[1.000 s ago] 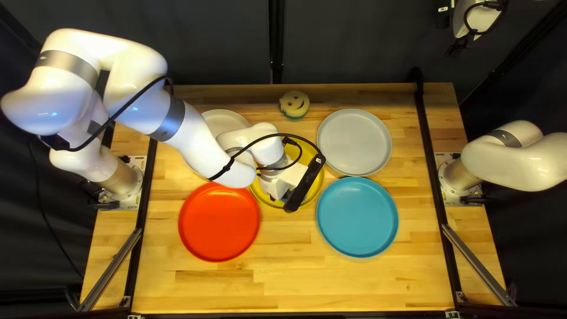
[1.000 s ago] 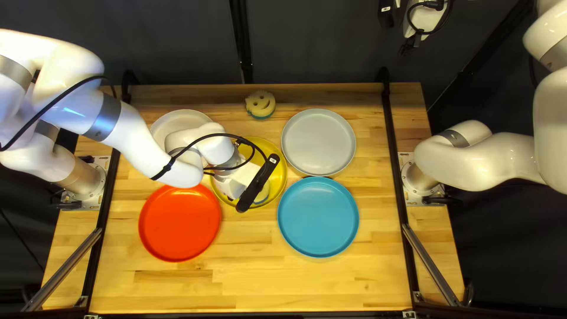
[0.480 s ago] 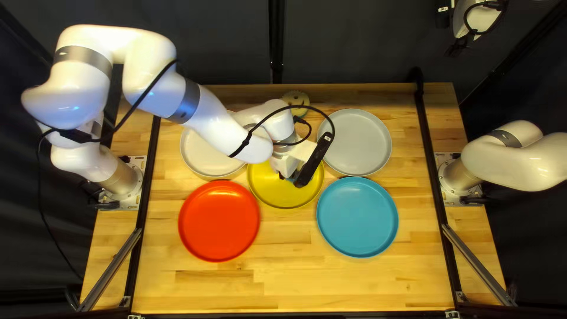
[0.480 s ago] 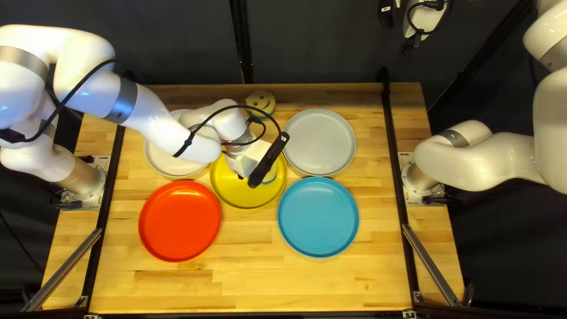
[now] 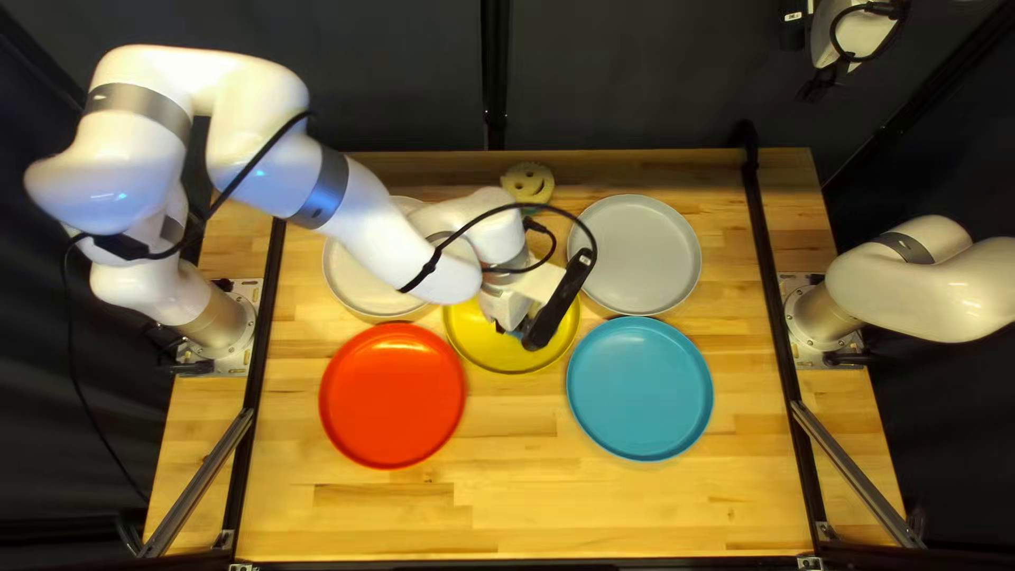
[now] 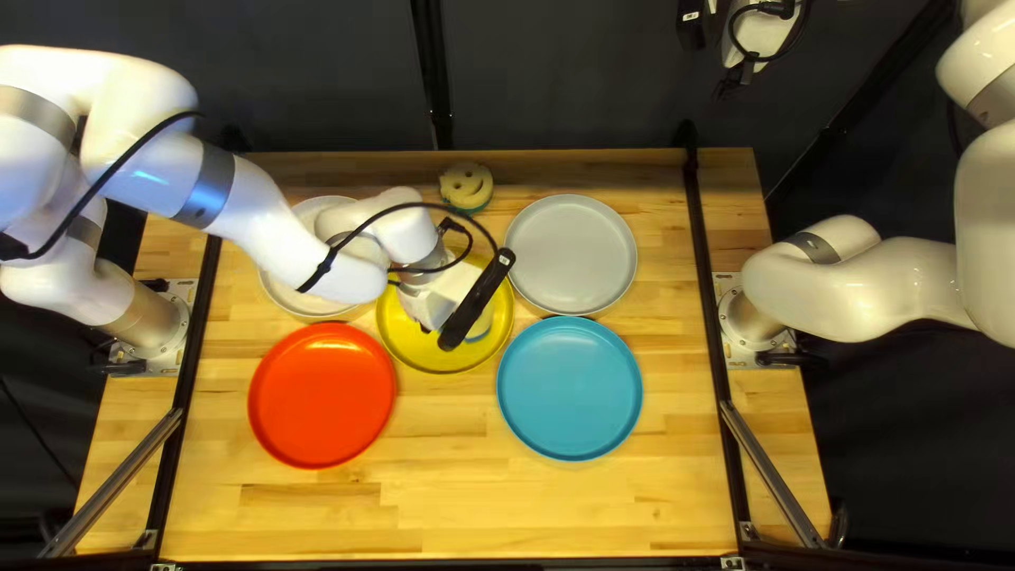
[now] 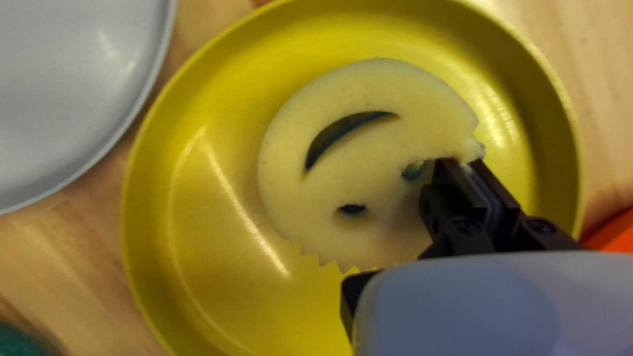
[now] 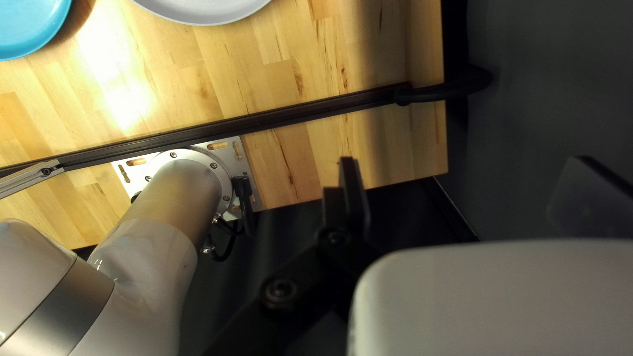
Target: Pick up sponge and scrub the plate
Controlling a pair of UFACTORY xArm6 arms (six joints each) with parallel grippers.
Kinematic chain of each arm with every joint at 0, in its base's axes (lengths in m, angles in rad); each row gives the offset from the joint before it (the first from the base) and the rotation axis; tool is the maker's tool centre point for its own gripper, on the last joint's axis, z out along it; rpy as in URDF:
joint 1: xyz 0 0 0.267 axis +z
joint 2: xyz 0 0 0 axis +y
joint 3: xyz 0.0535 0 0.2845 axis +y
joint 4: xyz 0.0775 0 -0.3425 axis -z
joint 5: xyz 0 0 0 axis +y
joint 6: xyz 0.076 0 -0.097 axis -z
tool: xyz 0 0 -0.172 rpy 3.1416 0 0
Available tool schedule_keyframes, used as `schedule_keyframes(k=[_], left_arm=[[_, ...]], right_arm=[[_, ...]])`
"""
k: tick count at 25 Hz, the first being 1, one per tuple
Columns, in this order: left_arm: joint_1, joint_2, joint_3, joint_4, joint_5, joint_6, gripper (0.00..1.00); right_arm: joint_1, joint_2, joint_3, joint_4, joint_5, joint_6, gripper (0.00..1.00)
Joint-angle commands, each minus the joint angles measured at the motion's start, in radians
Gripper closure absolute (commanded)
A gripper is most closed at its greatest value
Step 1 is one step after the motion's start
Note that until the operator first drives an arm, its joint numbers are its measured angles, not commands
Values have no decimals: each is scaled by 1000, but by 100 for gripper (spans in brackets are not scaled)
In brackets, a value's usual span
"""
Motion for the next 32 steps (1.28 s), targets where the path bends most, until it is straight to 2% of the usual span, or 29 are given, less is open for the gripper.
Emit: schedule_keyframes(k=[1,5,10,13,17,26,27,28,32], left_arm=[[-100,-41,14,107,-30,-160,100],[-206,-29,12,198,-69,-311,100],[-303,9,-41,277,-74,-437,100],[-316,43,-43,269,-115,-429,100],[-312,86,-32,204,-177,-361,100],[-313,87,-25,192,-183,-350,100],[-313,87,-25,192,-183,-350,31],[-313,87,-25,192,-183,-350,0],[-313,87,-25,192,-183,-350,0]], right_arm=[[0,0,0,0,0,0,0],[0,0,0,0,0,0,0],[0,0,0,0,0,0,0],[0,0,0,0,0,0,0],[0,0,0,0,0,0,0],[0,0,0,0,0,0,0],[0,0,0,0,0,0,0],[0,0,0,0,0,0,0],[0,0,0,0,0,0,0]])
